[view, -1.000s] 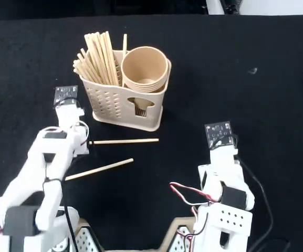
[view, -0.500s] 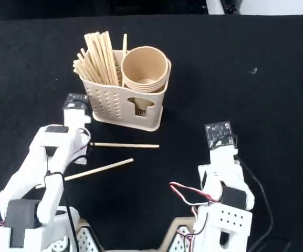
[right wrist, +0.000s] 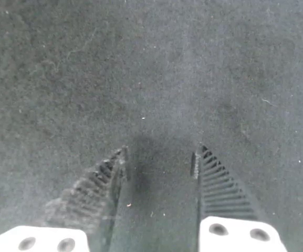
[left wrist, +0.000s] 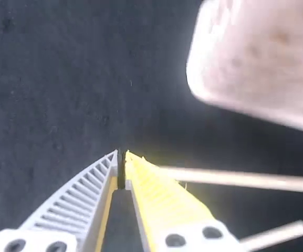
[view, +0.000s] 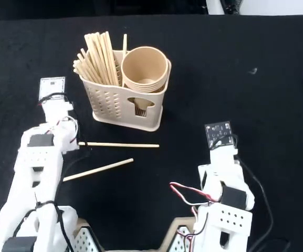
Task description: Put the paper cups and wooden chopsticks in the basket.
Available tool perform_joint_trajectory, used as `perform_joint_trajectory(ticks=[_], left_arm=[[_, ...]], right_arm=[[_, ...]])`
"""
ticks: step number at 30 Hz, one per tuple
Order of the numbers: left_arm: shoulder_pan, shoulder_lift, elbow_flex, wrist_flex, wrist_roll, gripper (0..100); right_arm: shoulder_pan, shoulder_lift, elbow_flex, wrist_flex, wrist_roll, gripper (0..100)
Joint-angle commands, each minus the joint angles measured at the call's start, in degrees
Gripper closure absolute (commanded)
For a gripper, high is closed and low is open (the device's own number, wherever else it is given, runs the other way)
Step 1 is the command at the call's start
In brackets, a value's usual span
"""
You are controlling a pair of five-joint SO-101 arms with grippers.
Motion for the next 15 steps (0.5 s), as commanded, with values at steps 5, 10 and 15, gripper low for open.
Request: perform_joint_trajectory(ticks=[5, 10, 15], left_arm=[[2.86, 11.16, 0.48, -9.49, 3.96, 97], [3.38, 19.08, -5.93, -0.62, 3.6, 97], [3.56, 21.71, -7.25, 4.57, -1.67, 97]], right_arm=[[0.97, 0.04, -0.31, -1.05, 0.26, 80.0], [0.97, 0.04, -0.31, -1.05, 0.26, 80.0], [0.97, 0.04, -0.31, -1.05, 0.26, 80.0]])
